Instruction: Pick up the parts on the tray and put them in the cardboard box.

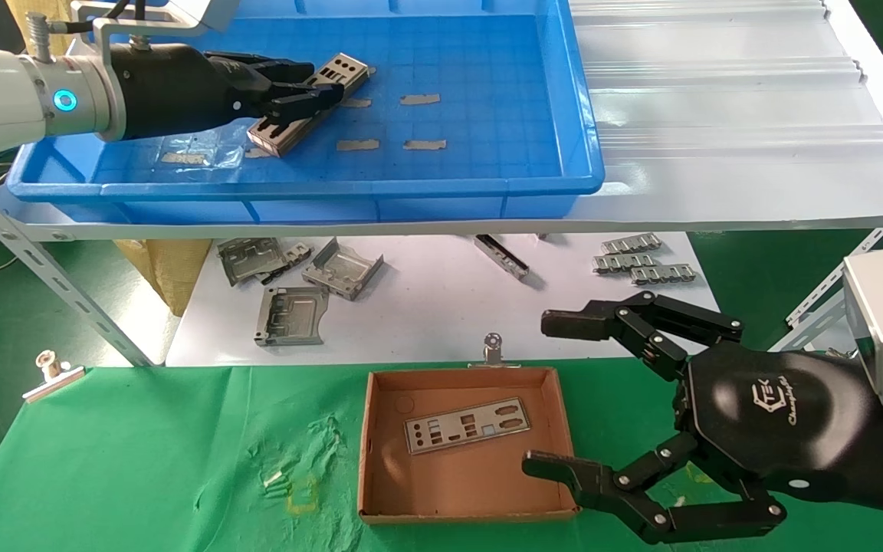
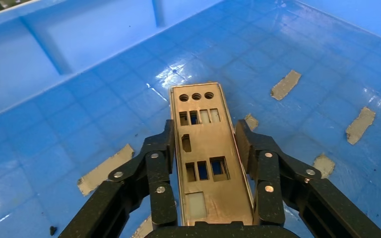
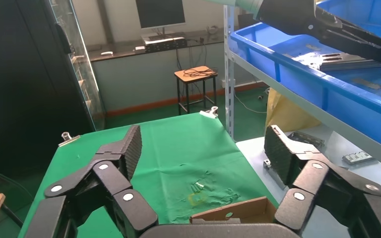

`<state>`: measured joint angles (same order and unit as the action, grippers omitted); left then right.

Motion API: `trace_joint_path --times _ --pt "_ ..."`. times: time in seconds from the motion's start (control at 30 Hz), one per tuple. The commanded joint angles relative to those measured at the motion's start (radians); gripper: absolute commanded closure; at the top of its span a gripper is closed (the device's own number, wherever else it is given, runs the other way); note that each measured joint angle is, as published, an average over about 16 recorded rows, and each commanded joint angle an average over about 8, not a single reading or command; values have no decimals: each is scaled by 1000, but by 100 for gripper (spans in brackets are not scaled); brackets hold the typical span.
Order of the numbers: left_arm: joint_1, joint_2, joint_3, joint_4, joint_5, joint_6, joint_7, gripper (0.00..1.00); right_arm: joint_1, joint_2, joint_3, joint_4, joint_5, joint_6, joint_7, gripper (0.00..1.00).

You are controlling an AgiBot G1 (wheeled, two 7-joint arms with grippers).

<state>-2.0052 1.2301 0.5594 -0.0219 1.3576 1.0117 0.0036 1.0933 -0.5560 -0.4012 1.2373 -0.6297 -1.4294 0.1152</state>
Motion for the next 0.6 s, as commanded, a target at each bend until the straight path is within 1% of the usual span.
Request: trace_joint_path --times 0.03,0.6 --pt "-1 1 1 2 2 -3 3 100 0 0 0 0 0 0 0 0" --pt "-45 -10 -20 -6 -29 16 35 100 0 0 0 0 0 0 0 0"
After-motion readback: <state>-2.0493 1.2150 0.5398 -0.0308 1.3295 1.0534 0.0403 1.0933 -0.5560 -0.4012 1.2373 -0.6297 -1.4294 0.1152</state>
